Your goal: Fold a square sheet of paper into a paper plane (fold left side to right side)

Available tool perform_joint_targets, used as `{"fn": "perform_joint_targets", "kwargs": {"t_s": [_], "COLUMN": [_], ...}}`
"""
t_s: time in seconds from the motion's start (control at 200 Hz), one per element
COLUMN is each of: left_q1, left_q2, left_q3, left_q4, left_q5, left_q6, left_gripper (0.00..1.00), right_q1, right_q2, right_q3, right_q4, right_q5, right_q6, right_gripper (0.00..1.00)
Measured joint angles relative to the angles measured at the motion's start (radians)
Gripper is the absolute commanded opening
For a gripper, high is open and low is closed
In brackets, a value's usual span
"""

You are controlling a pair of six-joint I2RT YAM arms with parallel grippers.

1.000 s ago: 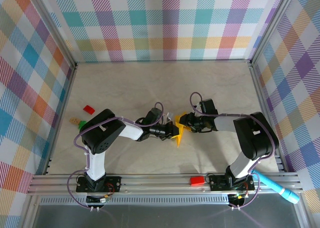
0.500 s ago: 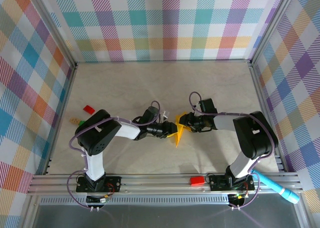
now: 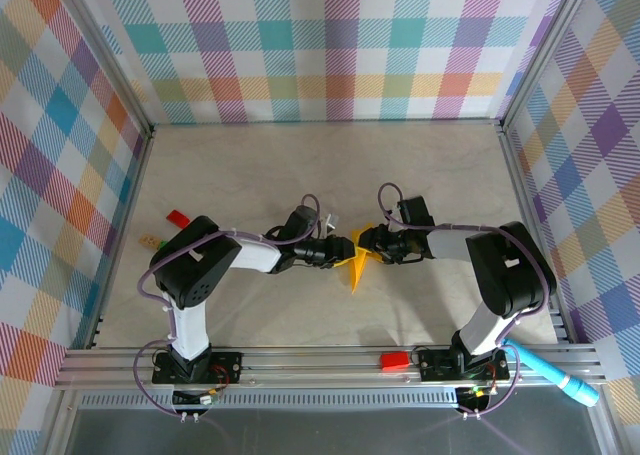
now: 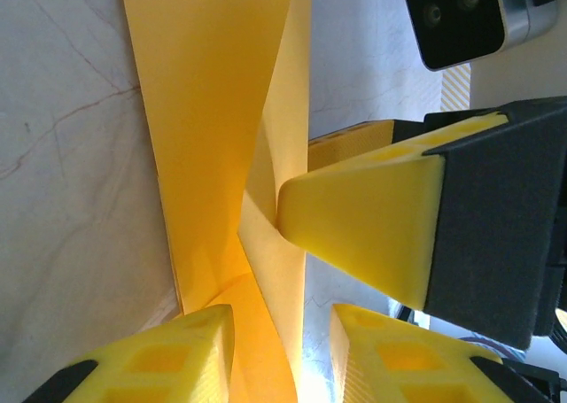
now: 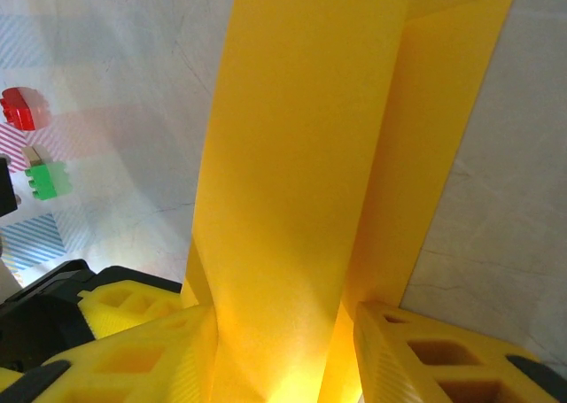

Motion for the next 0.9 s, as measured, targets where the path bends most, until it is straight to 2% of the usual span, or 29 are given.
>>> {"fn": "perform_joint_targets", "kwargs": {"t_s": [0.08, 0.3, 0.45, 0.895], "left_q1": [0.0, 0.0, 0.0, 0.0], "left_q2": [0.011, 0.024, 0.025, 0.042], "left_q3": [0.003, 0.006, 0.022, 0.024], "left_q4": [0.0, -0.007, -0.027, -0.082], "left_q5": [0.006, 0.011, 0.006, -0.023], "left_q6": [0.002, 0.01, 0.028, 0.06], "left_gripper": [0.31, 0.13, 0.05, 0.02], "right_q1": [0.001, 0.005, 0.011, 0.019], "right_q2": [0.0, 0.0, 0.0, 0.0], "right_q3": [0.001, 0.006, 0.014, 0.025], "right_q4": [-0.002, -0.012, -0.028, -0.05], "right_q5": [0.002, 0.011, 0.021, 0.037], "right_q6": [0.0, -0.003, -0.015, -0.027], "right_gripper": [0.46, 0.45, 0.46, 0.45]}}
